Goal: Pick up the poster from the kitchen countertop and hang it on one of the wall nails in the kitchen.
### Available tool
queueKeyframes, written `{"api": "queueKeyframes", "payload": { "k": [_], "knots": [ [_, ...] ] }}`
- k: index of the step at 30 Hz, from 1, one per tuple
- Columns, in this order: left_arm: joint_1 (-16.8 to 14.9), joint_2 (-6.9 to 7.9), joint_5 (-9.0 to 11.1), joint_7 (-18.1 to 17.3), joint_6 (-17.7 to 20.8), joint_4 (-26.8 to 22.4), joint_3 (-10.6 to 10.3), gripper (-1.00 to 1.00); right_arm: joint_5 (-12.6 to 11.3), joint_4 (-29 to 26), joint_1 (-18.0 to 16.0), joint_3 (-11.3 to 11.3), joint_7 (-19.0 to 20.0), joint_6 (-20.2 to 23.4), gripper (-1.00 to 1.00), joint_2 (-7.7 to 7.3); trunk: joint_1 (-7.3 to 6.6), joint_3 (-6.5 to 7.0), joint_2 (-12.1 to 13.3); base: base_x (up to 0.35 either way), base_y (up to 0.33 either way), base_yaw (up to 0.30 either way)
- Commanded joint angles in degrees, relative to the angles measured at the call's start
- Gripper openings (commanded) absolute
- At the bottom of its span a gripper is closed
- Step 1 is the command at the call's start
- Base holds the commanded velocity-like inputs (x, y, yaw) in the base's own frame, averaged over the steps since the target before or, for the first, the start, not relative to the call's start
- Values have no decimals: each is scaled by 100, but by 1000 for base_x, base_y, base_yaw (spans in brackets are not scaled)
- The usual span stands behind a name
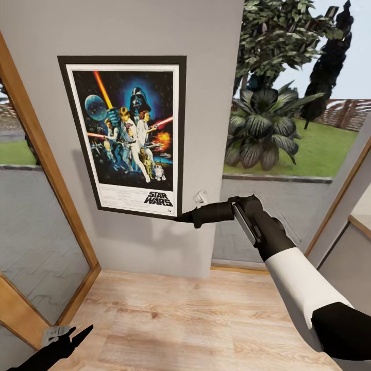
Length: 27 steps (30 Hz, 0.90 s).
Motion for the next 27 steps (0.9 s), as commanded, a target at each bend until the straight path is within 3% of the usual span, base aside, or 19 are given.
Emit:
{"api": "queueKeyframes", "payload": {
  "k": [1,27],
  "knots": [
    [-6,4,42,-7,-34,5,-48,100,-51,1,-7,5,-10,64,-100,-1,4,-13,-13,15,12,0],
    [-6,4,42,-7,-34,5,-47,100,-57,9,-7,10,-9,71,-100,-1,4,-13,-13,30,1,0]
  ]
}}
